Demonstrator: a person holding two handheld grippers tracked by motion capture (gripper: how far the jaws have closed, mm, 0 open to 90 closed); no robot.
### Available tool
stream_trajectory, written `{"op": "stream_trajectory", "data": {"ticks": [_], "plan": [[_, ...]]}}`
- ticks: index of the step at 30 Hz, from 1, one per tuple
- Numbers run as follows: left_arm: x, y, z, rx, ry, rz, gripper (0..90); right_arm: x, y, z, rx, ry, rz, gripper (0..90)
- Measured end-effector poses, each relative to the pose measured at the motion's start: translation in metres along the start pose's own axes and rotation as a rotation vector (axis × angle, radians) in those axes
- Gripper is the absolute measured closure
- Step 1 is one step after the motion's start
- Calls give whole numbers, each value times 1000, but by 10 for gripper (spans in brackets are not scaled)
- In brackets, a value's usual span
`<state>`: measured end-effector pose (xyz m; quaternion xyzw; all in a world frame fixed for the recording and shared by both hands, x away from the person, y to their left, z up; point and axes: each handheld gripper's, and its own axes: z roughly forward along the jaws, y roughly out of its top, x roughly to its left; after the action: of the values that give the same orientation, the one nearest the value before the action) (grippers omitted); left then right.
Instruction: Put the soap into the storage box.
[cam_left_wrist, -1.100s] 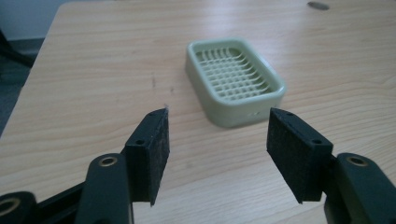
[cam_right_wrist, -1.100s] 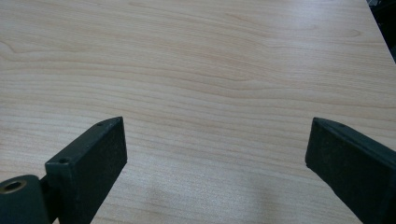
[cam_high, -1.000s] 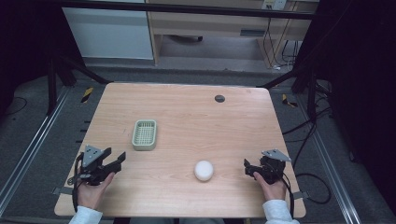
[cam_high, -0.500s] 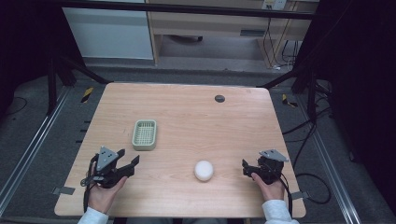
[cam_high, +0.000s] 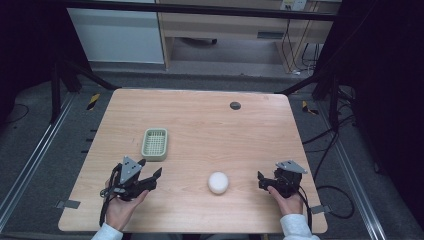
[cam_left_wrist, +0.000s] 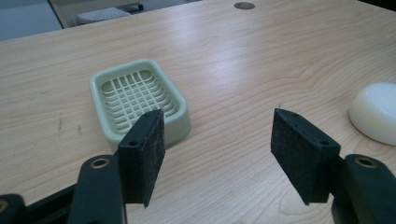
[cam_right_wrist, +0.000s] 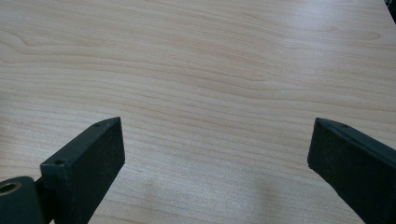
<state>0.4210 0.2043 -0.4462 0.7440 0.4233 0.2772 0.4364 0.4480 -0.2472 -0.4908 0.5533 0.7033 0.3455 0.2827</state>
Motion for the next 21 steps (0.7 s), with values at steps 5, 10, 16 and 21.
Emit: {"op": "stream_trajectory", "data": {"ticks": [5, 10, 16, 21], "plan": [[-6, 2, 6, 17, -17, 20, 335, -1, 0, 0, 2, -3, 4, 44], [-10, 1, 12, 58, -37, 28, 323, -1, -1, 0, 9, -8, 6, 44], [-23, 5, 19, 78, -79, 74, 328, -1, -1, 1, 16, -7, 4, 44], [-32, 11, 26, 95, -109, 97, 326, -2, -1, 1, 25, -6, 17, 44]]}}
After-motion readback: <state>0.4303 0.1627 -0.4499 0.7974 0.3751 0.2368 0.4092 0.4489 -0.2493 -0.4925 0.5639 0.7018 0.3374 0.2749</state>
